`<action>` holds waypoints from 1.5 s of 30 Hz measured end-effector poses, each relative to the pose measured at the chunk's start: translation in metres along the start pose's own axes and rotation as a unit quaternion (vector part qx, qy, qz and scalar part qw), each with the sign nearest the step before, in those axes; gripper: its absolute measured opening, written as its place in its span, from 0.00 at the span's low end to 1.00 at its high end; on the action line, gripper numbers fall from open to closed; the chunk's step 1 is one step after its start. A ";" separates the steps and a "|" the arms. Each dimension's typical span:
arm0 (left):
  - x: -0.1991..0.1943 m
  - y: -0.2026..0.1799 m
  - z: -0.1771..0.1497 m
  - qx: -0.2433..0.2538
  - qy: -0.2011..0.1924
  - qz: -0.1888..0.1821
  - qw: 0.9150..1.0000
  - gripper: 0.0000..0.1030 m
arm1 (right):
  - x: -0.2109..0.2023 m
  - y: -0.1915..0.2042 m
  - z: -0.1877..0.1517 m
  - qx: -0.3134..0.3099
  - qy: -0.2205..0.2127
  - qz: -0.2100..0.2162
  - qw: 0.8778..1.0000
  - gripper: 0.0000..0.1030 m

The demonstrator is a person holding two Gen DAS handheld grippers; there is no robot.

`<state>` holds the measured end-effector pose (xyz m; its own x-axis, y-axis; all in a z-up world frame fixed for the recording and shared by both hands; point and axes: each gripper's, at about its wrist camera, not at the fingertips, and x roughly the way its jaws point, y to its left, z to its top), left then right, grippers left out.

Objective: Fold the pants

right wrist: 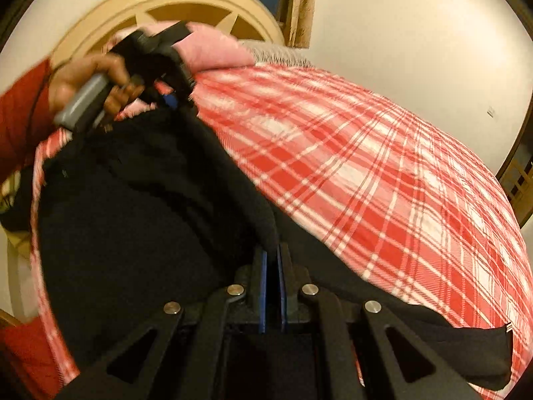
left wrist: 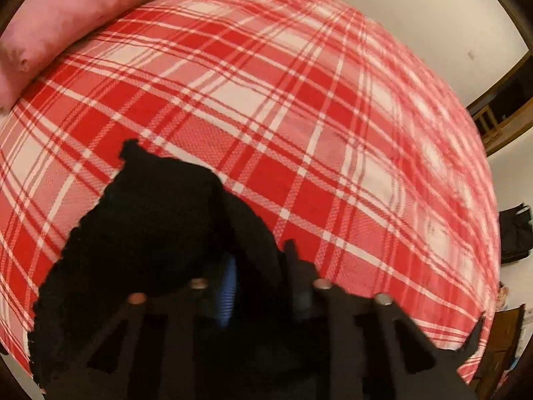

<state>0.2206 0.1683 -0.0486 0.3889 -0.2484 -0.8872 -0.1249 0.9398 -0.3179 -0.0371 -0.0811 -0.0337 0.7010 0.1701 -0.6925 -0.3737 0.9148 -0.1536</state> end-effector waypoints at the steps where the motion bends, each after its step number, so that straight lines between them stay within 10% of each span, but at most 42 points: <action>1: -0.010 0.003 -0.002 -0.004 -0.007 -0.016 1.000 0.19 | -0.008 -0.001 0.002 0.002 -0.006 0.000 1.000 0.05; 13: -0.169 0.049 -0.113 0.030 -0.152 -0.109 0.982 0.16 | -0.108 0.057 -0.028 -0.046 -0.027 0.027 0.998 0.05; 34: -0.116 0.124 -0.226 0.012 -0.121 -0.025 0.992 0.16 | -0.056 0.111 -0.117 -0.076 0.074 0.038 0.994 0.05; 37: -0.105 0.124 -0.228 0.034 -0.112 0.013 0.993 0.27 | -0.050 0.111 -0.122 -0.074 0.065 0.036 0.994 0.07; 42: -0.108 0.136 -0.232 0.039 -0.115 0.092 0.988 0.81 | -0.054 0.099 -0.118 -0.036 0.066 0.050 0.996 0.16; 45: -0.129 0.151 -0.229 0.006 -0.139 0.160 0.977 0.82 | -0.070 0.080 -0.105 0.016 0.064 0.104 0.992 0.33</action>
<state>-0.0580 0.2884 -0.0585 0.5642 0.1302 -0.8153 -0.2713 0.9619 -0.0342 -0.1798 -0.0585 -0.0712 0.5273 0.3095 -0.7913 -0.4811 0.8764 0.0221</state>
